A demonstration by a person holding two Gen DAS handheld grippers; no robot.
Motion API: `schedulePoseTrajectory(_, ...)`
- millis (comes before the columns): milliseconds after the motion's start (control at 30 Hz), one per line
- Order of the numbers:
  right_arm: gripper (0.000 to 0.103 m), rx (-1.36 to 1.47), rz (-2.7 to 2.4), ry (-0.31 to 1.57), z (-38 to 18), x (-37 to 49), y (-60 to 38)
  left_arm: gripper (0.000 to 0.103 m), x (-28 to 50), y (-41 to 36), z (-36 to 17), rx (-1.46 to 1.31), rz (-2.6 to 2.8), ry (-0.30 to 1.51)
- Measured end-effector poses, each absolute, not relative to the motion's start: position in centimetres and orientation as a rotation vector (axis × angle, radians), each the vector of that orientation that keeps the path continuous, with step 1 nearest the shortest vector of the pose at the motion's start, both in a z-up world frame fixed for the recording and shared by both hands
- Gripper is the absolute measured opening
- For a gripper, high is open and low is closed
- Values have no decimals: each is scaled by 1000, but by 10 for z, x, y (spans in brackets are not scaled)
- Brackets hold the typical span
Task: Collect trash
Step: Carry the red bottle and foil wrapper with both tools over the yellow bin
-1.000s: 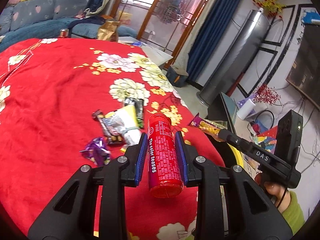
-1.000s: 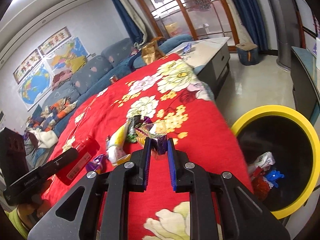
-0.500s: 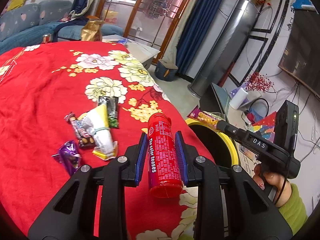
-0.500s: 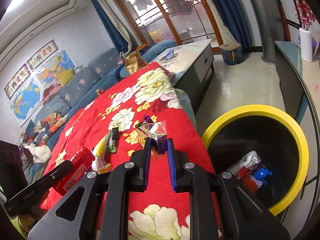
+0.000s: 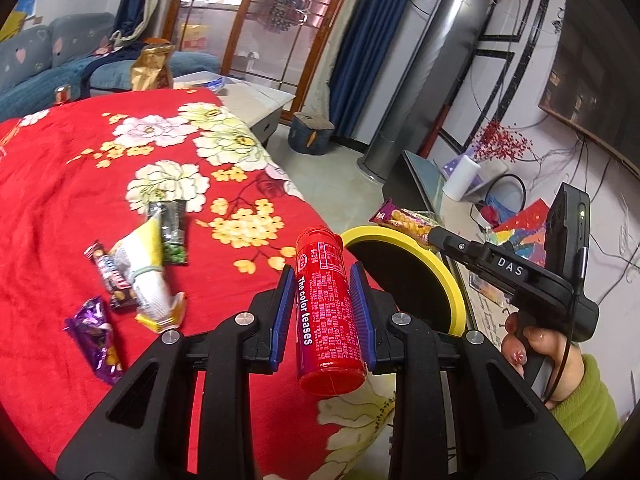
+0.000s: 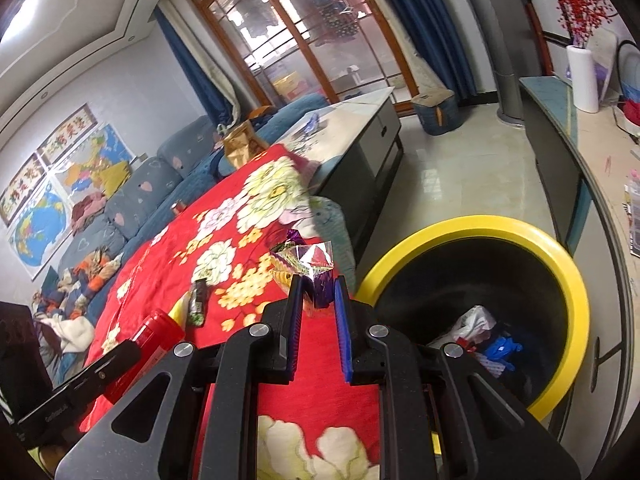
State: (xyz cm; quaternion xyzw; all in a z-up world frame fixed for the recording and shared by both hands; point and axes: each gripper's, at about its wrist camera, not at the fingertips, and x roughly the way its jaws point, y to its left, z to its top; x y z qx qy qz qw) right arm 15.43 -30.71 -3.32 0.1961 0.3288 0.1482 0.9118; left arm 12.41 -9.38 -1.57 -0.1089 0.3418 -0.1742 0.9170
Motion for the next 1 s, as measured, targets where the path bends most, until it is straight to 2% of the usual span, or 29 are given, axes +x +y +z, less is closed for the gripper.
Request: schedulePoseTrajectory(1000,15,512,66,657,-62,150,-406,22,147,-188,-26,-80,-502,719)
